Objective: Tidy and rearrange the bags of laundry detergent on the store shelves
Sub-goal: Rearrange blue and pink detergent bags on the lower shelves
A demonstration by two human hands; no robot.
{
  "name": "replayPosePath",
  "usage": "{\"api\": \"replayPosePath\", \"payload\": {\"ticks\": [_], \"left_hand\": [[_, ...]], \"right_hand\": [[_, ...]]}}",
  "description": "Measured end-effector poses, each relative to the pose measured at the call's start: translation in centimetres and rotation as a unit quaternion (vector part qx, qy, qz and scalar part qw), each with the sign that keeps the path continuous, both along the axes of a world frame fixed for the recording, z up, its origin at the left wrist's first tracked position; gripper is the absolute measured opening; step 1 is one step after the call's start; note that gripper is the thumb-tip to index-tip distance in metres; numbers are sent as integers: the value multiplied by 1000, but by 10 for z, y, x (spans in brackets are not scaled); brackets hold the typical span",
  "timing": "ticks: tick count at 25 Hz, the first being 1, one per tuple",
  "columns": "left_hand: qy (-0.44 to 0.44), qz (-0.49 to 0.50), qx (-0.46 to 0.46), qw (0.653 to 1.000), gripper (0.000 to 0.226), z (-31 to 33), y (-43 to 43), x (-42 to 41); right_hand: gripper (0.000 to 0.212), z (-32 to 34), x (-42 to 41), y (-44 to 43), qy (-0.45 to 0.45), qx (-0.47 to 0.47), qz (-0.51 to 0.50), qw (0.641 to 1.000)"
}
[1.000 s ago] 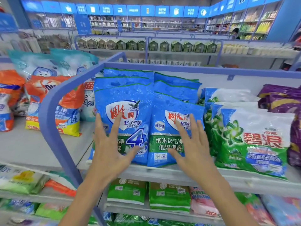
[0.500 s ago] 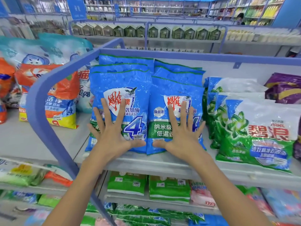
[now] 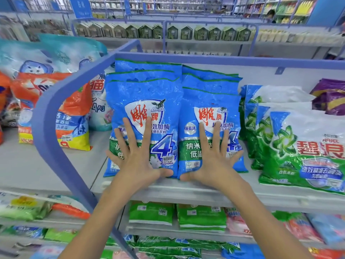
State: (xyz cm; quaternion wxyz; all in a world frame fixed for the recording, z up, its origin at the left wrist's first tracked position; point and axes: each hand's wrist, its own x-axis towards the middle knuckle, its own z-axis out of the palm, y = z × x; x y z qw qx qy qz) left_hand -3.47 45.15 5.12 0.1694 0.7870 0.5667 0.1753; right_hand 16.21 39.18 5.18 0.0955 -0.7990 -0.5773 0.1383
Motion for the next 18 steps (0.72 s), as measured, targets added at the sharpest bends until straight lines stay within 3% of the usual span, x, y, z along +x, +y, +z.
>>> {"api": "replayPosePath", "payload": {"ticks": [6, 10, 18], "left_hand": [[-5, -13, 9, 1000, 152, 1, 5, 3], [-1, -22, 26, 999, 150, -4, 0, -2], [-3, -17, 86, 996, 120, -19, -26, -13]], "right_hand": [[152, -10, -4, 22, 4, 116, -65, 991], [146, -10, -6, 12, 3, 106, -53, 993], [96, -15, -13, -33, 40, 137, -23, 989]]}}
